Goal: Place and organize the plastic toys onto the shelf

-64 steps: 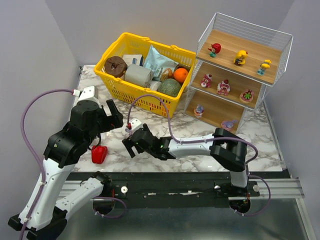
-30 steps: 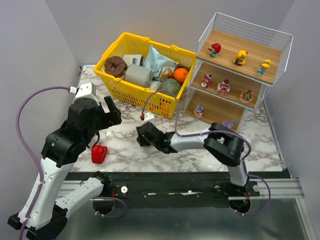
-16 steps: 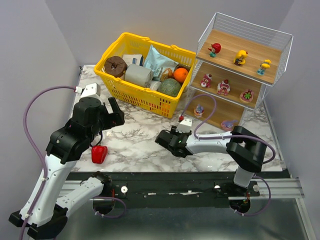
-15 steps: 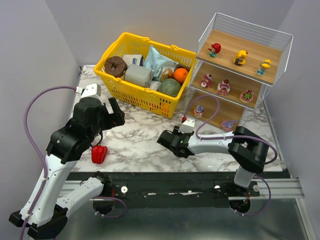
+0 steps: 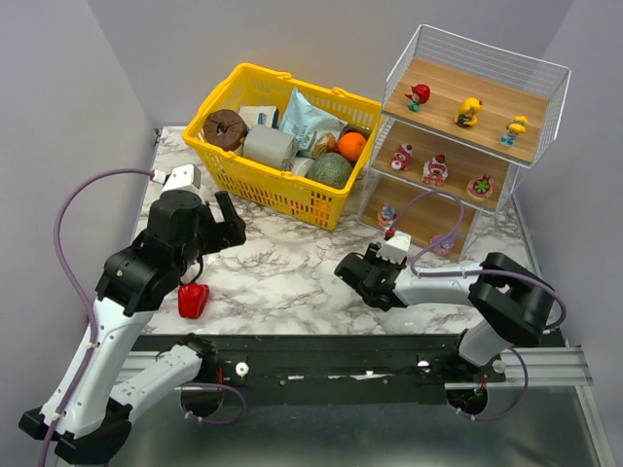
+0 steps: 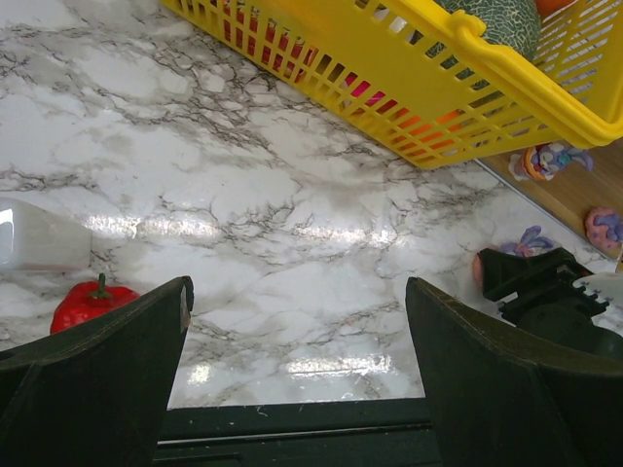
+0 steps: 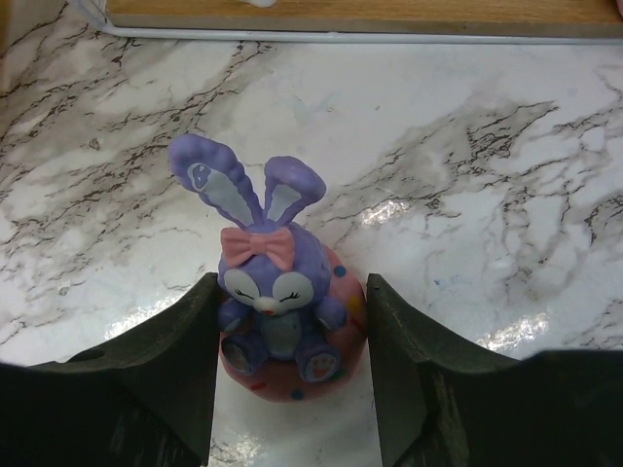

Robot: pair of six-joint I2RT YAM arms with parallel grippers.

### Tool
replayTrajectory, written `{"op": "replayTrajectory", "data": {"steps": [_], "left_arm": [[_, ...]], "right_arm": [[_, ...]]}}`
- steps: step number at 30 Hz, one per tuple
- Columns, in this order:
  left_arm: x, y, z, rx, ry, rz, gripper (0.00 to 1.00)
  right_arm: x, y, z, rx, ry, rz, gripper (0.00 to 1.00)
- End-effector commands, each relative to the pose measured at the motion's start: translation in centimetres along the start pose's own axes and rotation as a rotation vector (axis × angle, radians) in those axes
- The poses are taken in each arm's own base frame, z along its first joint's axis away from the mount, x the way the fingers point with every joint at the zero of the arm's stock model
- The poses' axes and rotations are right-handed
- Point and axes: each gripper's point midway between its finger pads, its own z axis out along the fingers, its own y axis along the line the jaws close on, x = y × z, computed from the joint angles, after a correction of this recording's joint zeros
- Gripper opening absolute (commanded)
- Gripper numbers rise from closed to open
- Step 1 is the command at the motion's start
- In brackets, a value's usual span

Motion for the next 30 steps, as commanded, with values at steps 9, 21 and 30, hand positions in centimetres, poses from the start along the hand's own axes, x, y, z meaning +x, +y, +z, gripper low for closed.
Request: {"op": "replayTrajectory", "data": {"steps": [9, 21, 30], "left_arm": [[0.5, -0.8, 0.7, 0.039, 0.007, -0.003, 0.99], [3.7, -3.4, 2.3, 0.182, 0.120, -0.023, 0.99], [10.2, -8.1, 5.7, 0.442, 0.220, -0.136, 0.99]], "right_arm": [[2.1, -1.5, -0.6, -0.032, 0.115, -0.131, 0.80], [-4.0, 1.9, -6.1, -0.218, 0.126, -0.126, 0.96], [-10.2, 1.4, -13.5, -0.418, 0.191, -0.095, 0.96]]}}
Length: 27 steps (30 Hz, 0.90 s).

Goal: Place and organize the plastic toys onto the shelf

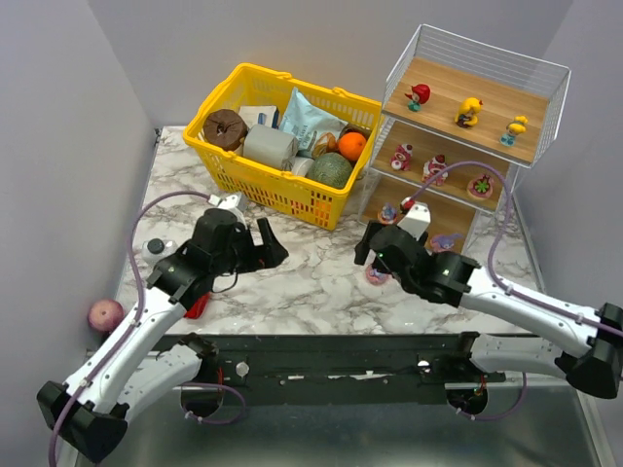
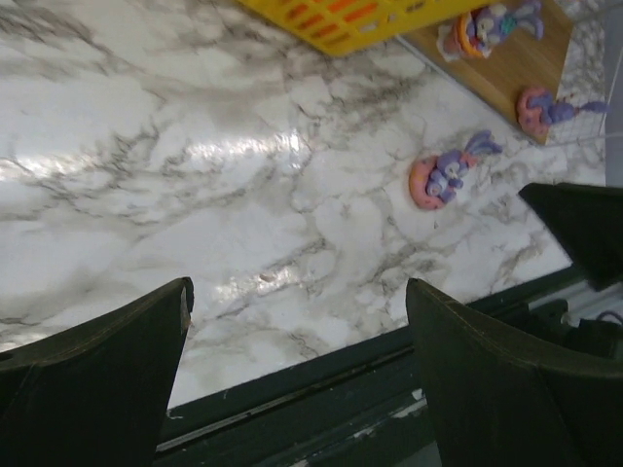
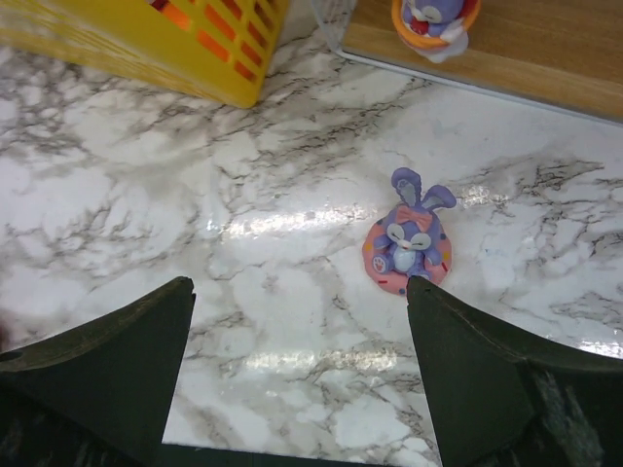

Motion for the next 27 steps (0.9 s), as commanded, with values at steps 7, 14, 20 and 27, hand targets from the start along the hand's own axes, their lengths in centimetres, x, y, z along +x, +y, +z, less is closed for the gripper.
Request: {"op": "replayTrajectory", "data": {"steps": [7, 14, 20, 27], "left_arm": [[6.2, -9.3, 7.3, 0.223, -0.002, 0.005, 0.97], [9.8, -12.3, 12.2, 0.181, 0.079, -0.149, 0.90], [11.4, -13.8, 15.8, 0.188, 0.093, -0.326, 0.88], [13.8, -14.5, 18.9, 0.155, 0.135, -0.483, 0.79]], "right_arm": [[-4.1, -0.9, -10.7, -0.239, 0.099, -0.023, 0.92], [-7.8, -1.6, -16.2, -0.346, 0.072, 0.016, 0.92], [-8.3, -1.0, -18.0, -0.407, 0.105, 0.045, 0.90], [-9.7, -1.8, -19.9, -0.418, 0.088, 0.094, 0.90]]}}
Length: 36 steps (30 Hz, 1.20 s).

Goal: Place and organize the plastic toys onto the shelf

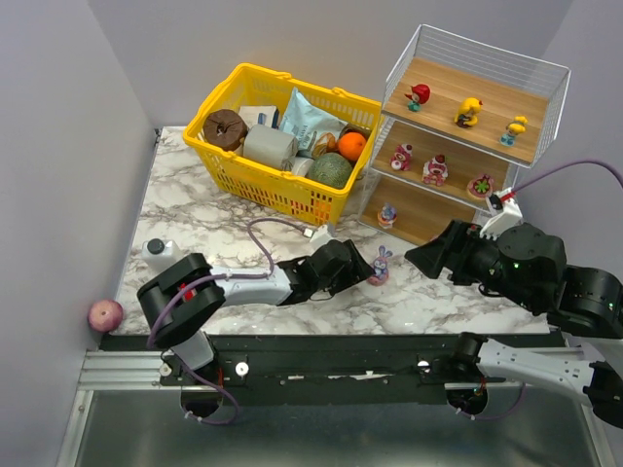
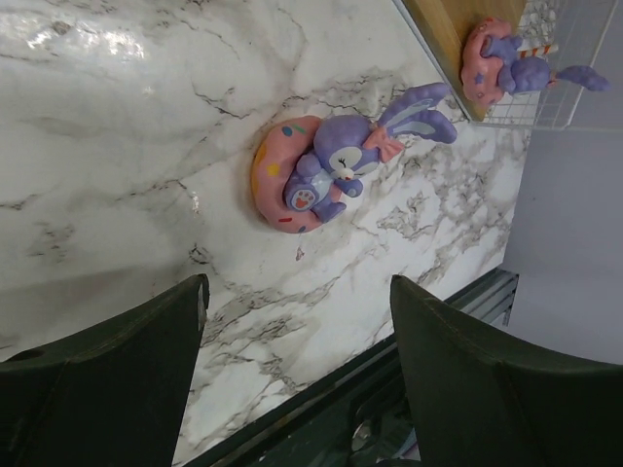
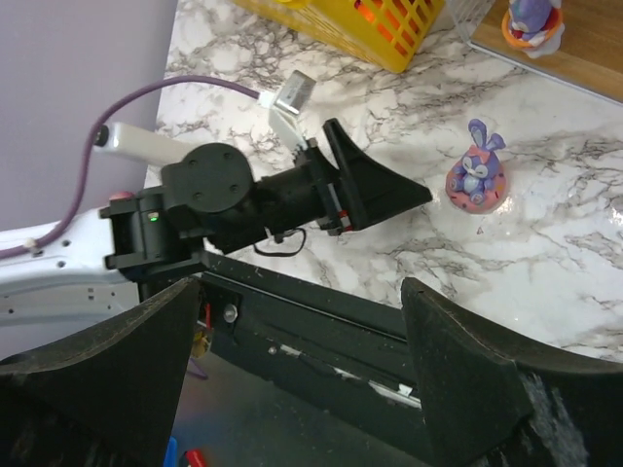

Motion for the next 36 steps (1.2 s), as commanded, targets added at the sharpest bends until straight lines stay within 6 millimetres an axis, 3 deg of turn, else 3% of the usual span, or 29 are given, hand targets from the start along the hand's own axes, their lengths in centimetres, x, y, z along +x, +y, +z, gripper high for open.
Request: {"op": "replayTrajectory", "data": {"steps": [1, 7, 14, 22, 33, 36], "left_arm": [[0.1, -1.5, 2.2, 0.022, -0.034, -0.182, 0.78], [1.0, 0.8, 3.9, -0.035, -0.037, -0.344, 0.70], [1.8, 0.9, 5.6, -0.076, -0.009, -0.389, 0.69], [1.9, 3.1, 5.5, -0.228, -0.026, -0.382, 0.54], [2.7, 3.4, 6.5, -0.243, -0.002, -0.434, 0.53], [2.5, 3.1, 6.8, -0.231, -0.006, -0.445, 0.47]], "right_arm": [[-0.6, -0.1, -2.2, -0.015, 0.006, 0.021, 0.90], [-1.5, -0.6, -3.6, -0.027, -0.038, 0.056, 0.90], [-1.2, -2.2, -4.6, -0.002, -0.050, 0.087, 0.89], [-1.4, -3.3, -5.8, 0.001, -0.082, 0.132, 0.87], [-1.2, -3.7, -6.2, -0.010, -0.086, 0.142, 0.86], [-1.2, -3.8, -6.4, -0.013, -0.090, 0.146, 0.86]]}}
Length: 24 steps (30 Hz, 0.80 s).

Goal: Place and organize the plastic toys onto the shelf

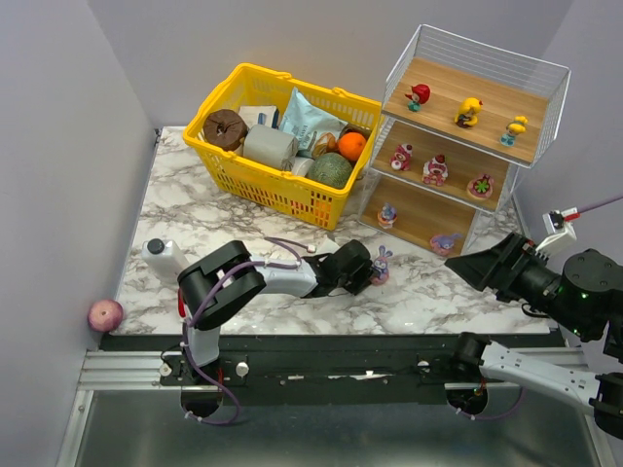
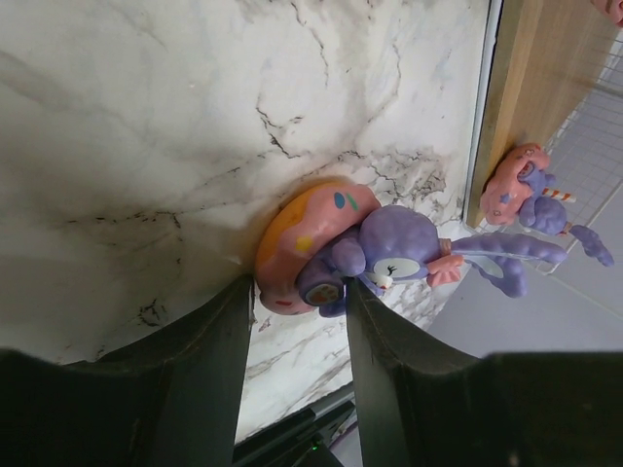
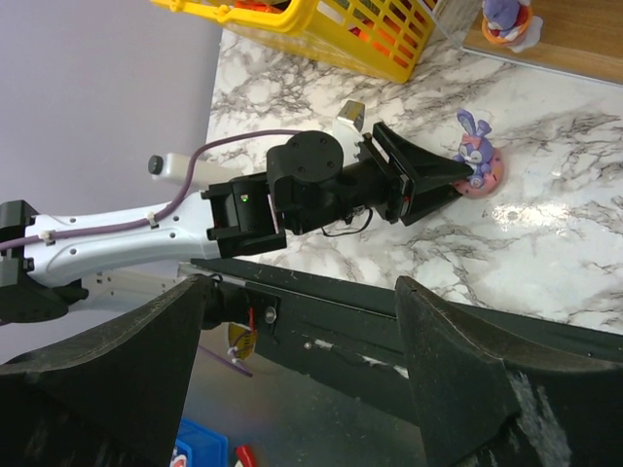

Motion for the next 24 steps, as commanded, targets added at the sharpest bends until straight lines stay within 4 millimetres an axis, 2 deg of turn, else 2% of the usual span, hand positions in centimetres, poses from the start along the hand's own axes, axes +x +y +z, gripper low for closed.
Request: {"op": "replayTrajectory", "data": {"steps": [1, 6, 10, 12, 19, 24], "left_arm": [[-0.2, 2.3, 1.1, -0.069, -0.022, -0.002, 0.44], [0.0, 1.8, 1.2, -0.065, -0.018, 0.023, 0.20], [0.0, 1.6, 1.4, -0.068, -0.018, 0.062, 0.08], [0.1, 0.8, 1.5, -0.049, -0.018, 0.085, 0.03], [0.5, -2.1, 1.7, 0.046, -0.017, 0.175, 0.01], [0.4, -5.2, 1.9, 0.136, -0.026, 0.179, 0.01]], "right_arm": [[0.1, -1.5, -0.5, 0.035, -0.008, -0.003, 0.86], [0.1, -1.9, -0.7, 0.045, -0.016, 0.004, 0.85], [0.0, -2.2, -0.8, 0.052, -0.024, 0.012, 0.85], [-0.1, -2.3, -0.9, 0.052, -0.032, 0.015, 0.84], [0.0, -2.5, -1.0, 0.055, -0.028, 0.017, 0.84], [0.1, -2.7, -1.1, 0.053, -0.028, 0.017, 0.84]]}}
